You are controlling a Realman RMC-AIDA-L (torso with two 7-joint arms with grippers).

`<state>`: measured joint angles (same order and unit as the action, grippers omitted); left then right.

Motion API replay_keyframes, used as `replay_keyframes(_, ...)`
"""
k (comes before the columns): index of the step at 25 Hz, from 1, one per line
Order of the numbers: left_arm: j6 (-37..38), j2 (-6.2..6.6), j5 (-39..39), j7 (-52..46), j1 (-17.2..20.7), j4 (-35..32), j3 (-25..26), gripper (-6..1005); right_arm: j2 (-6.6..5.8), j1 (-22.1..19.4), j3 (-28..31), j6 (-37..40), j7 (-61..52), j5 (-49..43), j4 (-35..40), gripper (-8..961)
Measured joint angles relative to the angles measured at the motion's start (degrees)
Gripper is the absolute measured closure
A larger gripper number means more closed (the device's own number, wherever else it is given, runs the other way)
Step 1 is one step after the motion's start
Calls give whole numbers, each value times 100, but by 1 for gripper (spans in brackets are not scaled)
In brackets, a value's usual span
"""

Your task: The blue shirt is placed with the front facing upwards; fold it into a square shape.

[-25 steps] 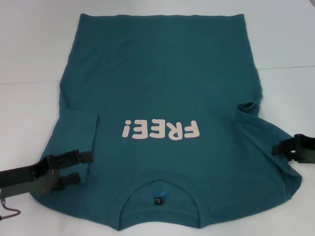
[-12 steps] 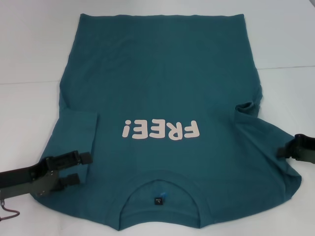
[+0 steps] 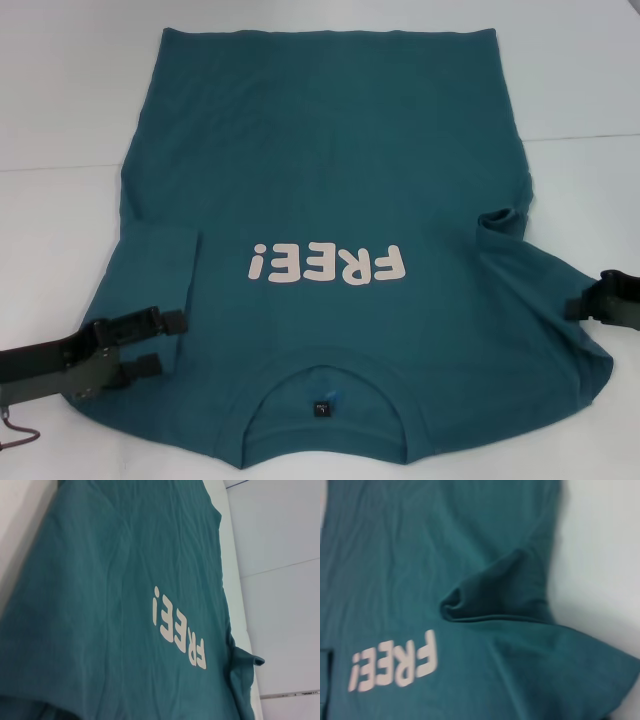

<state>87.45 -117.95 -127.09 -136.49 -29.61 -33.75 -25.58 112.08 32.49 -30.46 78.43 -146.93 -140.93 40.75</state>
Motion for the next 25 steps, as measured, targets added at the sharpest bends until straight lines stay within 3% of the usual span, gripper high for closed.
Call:
replay_keyframes(12, 16, 17, 0, 0, 8, 0, 68, 52, -18, 211, -56, 421, 107, 404, 4, 954)
replay_keyframes(25, 1, 44, 0, -23, 6, 0, 142, 53, 147, 656, -490, 313, 111, 399, -112, 953)
